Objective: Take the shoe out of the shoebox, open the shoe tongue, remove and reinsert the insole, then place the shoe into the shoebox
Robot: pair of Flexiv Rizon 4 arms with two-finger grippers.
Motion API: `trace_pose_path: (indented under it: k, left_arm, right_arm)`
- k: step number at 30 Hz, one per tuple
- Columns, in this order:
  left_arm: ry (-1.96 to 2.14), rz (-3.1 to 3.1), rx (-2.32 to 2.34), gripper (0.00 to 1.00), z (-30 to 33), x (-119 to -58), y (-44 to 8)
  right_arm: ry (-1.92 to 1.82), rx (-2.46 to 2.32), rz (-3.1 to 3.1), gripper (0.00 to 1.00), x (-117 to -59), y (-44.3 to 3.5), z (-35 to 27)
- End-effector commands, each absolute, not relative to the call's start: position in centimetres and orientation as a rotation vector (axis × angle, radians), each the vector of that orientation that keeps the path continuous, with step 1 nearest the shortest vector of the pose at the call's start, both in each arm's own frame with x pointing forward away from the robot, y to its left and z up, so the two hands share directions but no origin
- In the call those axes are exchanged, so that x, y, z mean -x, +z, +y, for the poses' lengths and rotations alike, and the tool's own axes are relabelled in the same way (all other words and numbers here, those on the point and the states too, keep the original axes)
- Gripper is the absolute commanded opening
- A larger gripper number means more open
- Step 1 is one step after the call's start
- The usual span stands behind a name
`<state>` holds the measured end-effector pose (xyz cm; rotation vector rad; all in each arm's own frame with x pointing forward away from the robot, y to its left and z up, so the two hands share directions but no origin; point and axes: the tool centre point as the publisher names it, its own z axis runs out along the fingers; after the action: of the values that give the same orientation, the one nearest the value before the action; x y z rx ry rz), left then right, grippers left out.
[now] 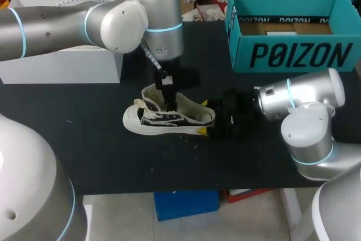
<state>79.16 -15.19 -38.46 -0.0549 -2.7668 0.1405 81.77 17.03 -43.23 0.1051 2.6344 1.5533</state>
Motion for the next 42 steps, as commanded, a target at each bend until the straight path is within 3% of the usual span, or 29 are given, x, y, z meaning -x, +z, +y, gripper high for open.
trace_pose_path:
  k: [1,36,38,40,42]
  left_arm:
    - [0.143,-2.745,0.055,0.0,-15.2,-79.5,-39.6]
    - [0.127,-2.76,-0.074,0.0,-16.3,-77.2,-43.2]
    - [0.124,-2.777,-0.082,0.16,-16.3,-77.3,-43.2]
    - [0.122,-2.779,-0.083,0.11,-16.3,-77.3,-43.2]
    - [0.113,-2.812,-0.1,0.17,-16.3,-77.3,-43.2]
  right_arm:
    - [1.553,-0.107,2.634,0.0,-81.8,-43.5,17.0]
    - [1.553,-0.107,2.634,0.0,-81.8,-43.5,17.0]
    - [1.553,-0.107,2.634,0.0,-81.8,-43.5,17.0]
    - [1.553,-0.107,2.634,0.0,-81.8,-43.5,17.0]
    - [1.553,-0.107,2.634,0.0,-81.8,-43.5,17.0]
